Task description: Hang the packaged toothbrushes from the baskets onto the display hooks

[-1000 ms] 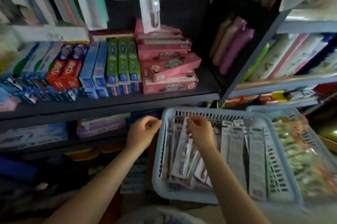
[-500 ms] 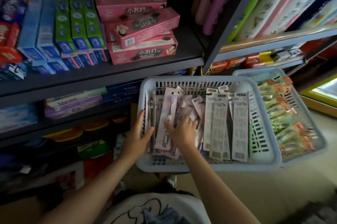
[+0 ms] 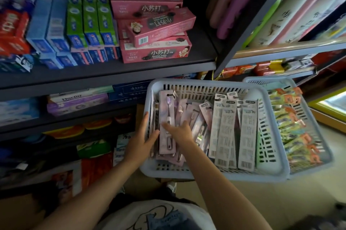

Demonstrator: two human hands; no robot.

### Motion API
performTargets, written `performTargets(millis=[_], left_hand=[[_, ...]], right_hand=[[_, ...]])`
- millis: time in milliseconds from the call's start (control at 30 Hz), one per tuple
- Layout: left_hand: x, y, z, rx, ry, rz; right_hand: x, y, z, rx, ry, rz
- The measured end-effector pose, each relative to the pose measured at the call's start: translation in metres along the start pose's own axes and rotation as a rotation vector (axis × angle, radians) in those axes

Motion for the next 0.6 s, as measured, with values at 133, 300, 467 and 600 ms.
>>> performTargets(millis=[133, 300, 467, 600], left_hand=[[0.0, -0.001, 0.002, -0.001, -0.009, 0.003], [0.001, -0.001, 0.0, -0.011, -0.025, -0.01], [0.001, -0.001, 0.001, -0.002, -0.02, -0.006], [0.002, 0.005, -0.001, -0.014, -0.038, -0.009]], right_hand=[[-0.005, 0.008, -0.001, 0.022, -0.056, 0.101], [-0.004, 0.01, 0.003, -0.017, -0.097, 0.168], [-0.002, 0.027, 0.014, -0.036, -0.193, 0.151], [0.01, 0.026, 0.003, 0.002, -0.178, 0.171]])
Point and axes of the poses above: each hand's wrist, its own z-axis towards the middle knuckle, its own x-axis out of the back of the hand, y = z × x, the point moved 2 cm from there along z, towards the middle knuckle, and after that the axes turned 7 degrees about z, right-handed, at the moved point
